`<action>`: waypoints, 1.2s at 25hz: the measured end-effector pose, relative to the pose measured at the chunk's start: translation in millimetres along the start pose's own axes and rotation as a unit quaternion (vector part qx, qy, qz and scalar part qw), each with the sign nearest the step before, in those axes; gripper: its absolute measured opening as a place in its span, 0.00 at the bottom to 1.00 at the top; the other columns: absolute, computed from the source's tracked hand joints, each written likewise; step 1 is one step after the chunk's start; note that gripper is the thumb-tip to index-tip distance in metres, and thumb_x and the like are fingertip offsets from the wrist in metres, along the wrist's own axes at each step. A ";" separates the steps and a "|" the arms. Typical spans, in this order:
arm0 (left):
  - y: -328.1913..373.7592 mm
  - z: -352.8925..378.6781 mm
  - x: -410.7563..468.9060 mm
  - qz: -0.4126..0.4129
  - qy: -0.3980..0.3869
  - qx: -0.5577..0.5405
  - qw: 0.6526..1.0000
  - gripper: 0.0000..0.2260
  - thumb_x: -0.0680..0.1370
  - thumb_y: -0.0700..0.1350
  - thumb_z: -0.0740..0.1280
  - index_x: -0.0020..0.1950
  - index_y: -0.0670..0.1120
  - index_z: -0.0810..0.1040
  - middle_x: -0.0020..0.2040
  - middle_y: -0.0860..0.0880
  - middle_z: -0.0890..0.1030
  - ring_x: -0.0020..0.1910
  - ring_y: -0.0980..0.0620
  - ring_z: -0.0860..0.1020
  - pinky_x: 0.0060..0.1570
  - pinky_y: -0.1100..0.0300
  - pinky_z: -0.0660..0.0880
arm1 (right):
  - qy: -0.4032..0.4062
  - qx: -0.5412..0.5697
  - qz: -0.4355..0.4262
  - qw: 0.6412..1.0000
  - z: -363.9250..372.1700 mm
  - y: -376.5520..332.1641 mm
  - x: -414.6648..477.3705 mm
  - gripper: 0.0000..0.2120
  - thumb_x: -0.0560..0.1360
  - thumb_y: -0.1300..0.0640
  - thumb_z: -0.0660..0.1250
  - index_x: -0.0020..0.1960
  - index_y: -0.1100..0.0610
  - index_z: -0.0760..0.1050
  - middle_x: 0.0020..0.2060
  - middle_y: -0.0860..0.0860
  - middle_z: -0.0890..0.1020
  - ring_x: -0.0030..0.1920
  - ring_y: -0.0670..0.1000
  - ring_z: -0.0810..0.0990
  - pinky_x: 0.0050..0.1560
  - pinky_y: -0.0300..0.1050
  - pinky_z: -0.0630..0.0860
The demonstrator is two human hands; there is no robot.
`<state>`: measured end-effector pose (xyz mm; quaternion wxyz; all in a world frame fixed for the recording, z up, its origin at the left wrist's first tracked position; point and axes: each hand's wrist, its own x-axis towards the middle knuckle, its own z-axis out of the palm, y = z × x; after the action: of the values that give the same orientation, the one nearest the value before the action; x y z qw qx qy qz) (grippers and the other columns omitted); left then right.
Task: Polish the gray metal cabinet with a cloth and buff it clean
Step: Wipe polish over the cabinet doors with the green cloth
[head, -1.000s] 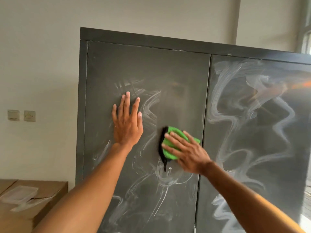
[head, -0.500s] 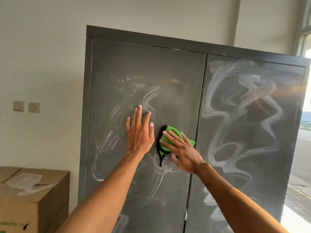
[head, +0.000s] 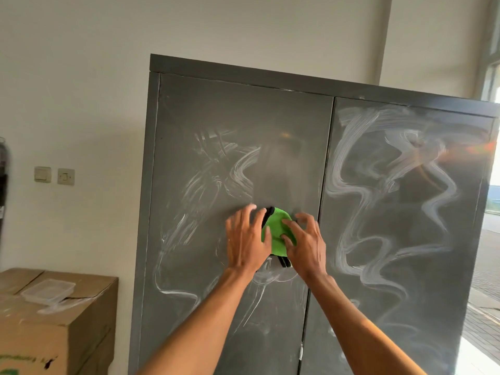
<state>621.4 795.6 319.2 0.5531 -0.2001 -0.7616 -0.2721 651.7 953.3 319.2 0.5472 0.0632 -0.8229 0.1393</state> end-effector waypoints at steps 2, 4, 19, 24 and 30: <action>8.0 -1.3 -9.6 -0.036 -0.039 -0.007 0.999 0.07 0.73 0.43 0.75 0.49 0.48 0.80 0.48 0.50 0.78 0.44 0.47 0.78 0.38 0.53 0.71 | -0.024 0.050 0.050 0.997 1.8 -6.1 2.6 0.21 0.70 0.64 0.77 0.62 0.55 0.82 0.54 0.50 0.79 0.55 0.55 0.78 0.51 0.49 0.79; 18.6 0.5 -16.5 -0.120 -0.092 -0.020 0.988 0.03 0.77 0.42 0.72 0.48 0.47 0.80 0.44 0.49 0.79 0.40 0.45 0.81 0.31 0.53 0.71 | -0.028 0.094 0.097 0.990 4.3 -13.8 6.8 0.20 0.70 0.66 0.76 0.61 0.54 0.83 0.52 0.49 0.82 0.51 0.53 0.80 0.55 0.46 0.77; -16.3 12.2 31.3 -0.162 0.015 0.040 0.986 0.31 0.82 0.54 0.52 0.82 0.38 0.59 0.82 0.41 0.59 0.81 0.41 0.60 0.78 0.45 0.52 | 0.039 0.356 0.176 0.917 22.8 -102.0 38.9 0.14 0.79 0.65 0.67 0.61 0.53 0.83 0.60 0.45 0.80 0.61 0.46 0.80 0.66 0.53 0.77; -66.2 -24.0 116.0 -0.222 0.073 0.035 0.972 0.36 0.81 0.59 0.50 0.84 0.41 0.51 0.84 0.41 0.52 0.83 0.41 0.51 0.80 0.41 0.48 | -0.012 0.179 0.190 0.965 37.9 -92.4 -18.9 0.32 0.77 0.61 0.72 0.78 0.47 0.67 0.82 0.50 0.56 0.81 0.53 0.56 0.76 0.53 0.63; -91.2 -45.6 181.0 -0.069 0.081 0.137 0.985 0.32 0.82 0.59 0.51 0.85 0.50 0.51 0.84 0.42 0.48 0.83 0.42 0.47 0.80 0.39 0.45 | -0.070 0.066 0.161 0.982 68.4 -81.8 -36.5 0.56 0.67 0.60 0.81 0.81 0.41 0.49 0.81 0.43 0.36 0.81 0.49 0.44 0.71 0.62 0.69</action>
<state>543.8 696.9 484.7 0.6151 -0.0466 -0.7564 -0.2176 626.7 853.1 274.1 0.4533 -0.0249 -0.8475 0.2751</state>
